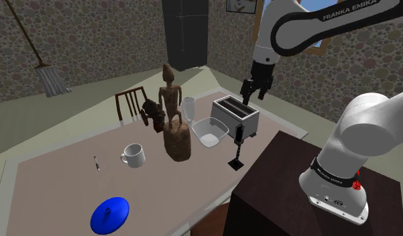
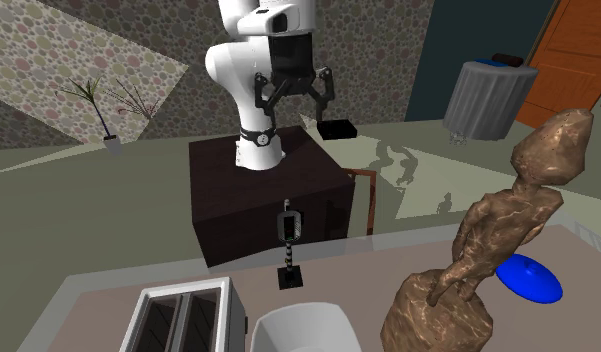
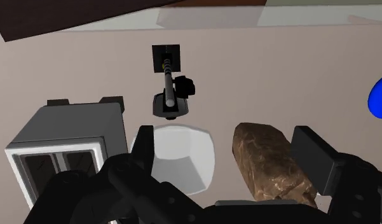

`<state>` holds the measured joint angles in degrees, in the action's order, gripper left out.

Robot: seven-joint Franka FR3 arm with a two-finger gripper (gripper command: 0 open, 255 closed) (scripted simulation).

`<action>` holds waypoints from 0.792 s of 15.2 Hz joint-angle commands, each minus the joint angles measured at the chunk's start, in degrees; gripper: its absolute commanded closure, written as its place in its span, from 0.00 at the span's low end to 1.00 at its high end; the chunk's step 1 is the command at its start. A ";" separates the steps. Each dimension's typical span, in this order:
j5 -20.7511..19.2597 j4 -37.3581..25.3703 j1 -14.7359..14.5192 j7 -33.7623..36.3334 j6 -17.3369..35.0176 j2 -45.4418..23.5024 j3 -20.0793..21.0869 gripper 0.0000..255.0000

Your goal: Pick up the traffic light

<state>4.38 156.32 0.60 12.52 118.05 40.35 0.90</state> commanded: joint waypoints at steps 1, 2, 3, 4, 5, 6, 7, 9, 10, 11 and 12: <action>0.16 3.46 0.42 0.69 5.84 -1.41 0.22 0.00; 0.26 4.77 0.60 1.04 8.78 -2.66 0.36 0.00; 0.38 5.98 0.77 1.39 11.79 -4.08 0.49 0.00; 0.51 7.08 0.94 1.73 14.89 -5.70 0.62 0.00; 0.64 8.08 1.11 2.07 18.07 -7.52 0.75 0.00; 0.79 8.95 1.27 2.40 21.33 -9.53 0.87 0.00; 0.94 9.69 1.41 2.72 24.67 -11.74 0.98 0.00; 1.28 10.79 1.69 3.34 31.52 -16.75 1.16 0.00; 1.47 11.13 1.81 3.62 35.01 -19.53 1.23 0.00; 1.68 11.33 1.90 3.89 38.53 -22.47 1.26 0.00; 1.88 11.38 1.96 4.09 41.38 -24.97 1.27 0.00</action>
<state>5.97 167.27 2.58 16.19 155.71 18.09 2.01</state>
